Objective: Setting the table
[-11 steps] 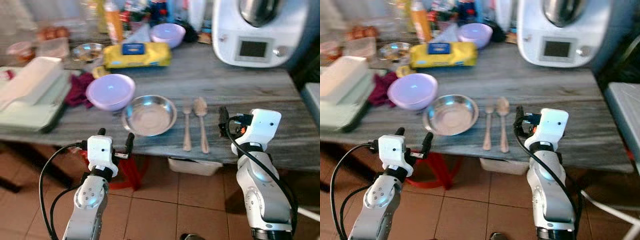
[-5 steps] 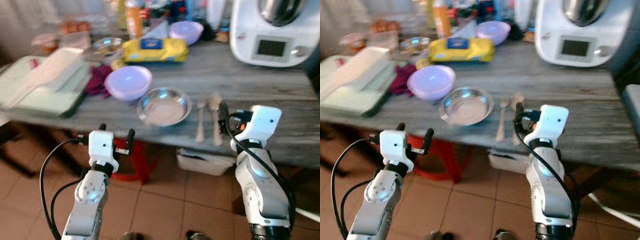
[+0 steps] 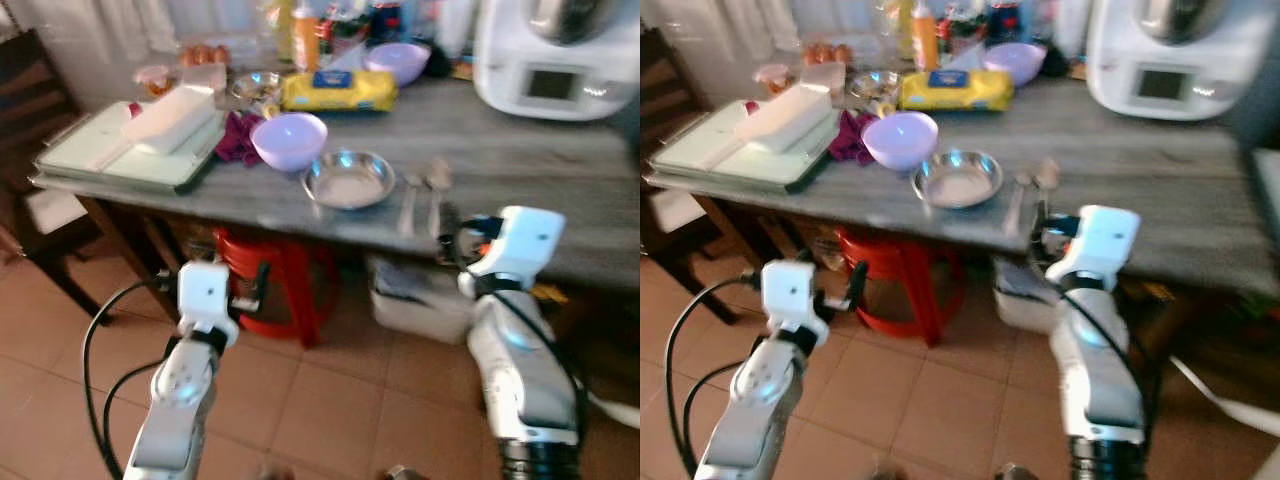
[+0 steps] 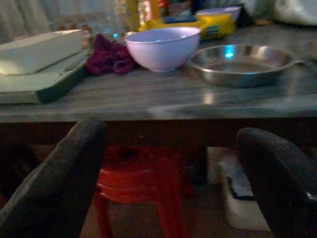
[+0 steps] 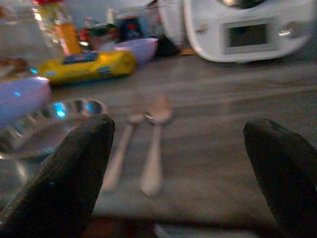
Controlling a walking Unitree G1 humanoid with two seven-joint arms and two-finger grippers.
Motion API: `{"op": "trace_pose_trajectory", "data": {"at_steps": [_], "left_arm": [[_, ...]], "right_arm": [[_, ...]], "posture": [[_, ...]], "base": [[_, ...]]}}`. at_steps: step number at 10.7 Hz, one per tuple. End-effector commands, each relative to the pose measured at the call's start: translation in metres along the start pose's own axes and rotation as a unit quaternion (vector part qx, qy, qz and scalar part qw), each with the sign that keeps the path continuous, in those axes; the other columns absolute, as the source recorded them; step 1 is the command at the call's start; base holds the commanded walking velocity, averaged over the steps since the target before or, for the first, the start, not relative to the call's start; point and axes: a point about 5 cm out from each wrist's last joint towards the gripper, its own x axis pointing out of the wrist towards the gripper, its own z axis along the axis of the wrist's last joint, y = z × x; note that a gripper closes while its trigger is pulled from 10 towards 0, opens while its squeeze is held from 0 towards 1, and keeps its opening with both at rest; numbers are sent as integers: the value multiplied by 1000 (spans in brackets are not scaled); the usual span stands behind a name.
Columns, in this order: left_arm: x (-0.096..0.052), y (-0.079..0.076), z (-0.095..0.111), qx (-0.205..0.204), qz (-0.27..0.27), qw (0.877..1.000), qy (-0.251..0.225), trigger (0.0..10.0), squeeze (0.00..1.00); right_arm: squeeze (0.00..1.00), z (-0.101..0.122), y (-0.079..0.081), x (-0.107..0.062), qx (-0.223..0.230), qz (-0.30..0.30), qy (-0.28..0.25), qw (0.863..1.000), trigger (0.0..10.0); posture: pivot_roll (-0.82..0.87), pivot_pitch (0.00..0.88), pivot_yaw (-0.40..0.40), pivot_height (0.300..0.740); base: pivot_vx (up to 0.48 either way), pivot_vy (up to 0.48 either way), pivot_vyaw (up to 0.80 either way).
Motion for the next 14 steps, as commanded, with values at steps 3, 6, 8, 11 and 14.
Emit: {"op": "trace_pose_trajectory", "data": {"at_steps": [3, 6, 8, 11, 14], "left_arm": [[-5, 3, -4, 7, 5, 1000, 10, 10000, 0], [-3, 4, -2, 14, 2, 1000, 5, 10000, 0], [-5, 2, 1, 0, -23, 1000, -13, 10000, 0], [-4, -2, 5, -8, -50, 998, -25, 10000, 0], [-4, -6, 7, -19, -66, 997, -29, 10000, 0]], "right_arm": [[784, 2, 12, 1, 7, 18, -6, 1000, 10000], [784, 2, 13, 1, 7, 17, -8, 1000, 10000], [784, 0, 13, -1, 7, 17, -5, 1000, 10000], [549, -2, 14, -1, 7, 21, -2, 1000, 10000], [541, -2, 14, -2, 6, 23, -2, 1000, 10000]], "posture": [[-89, 104, 71, 740], [-89, 114, 74, 740], [-93, 129, 78, 740], [-91, 127, 82, 740], [-95, 134, 84, 740]], "base": [[-314, 0, 0], [-322, 0, 0], [0, 0, 0], [0, 0, 0], [0, 0, 0]]}}
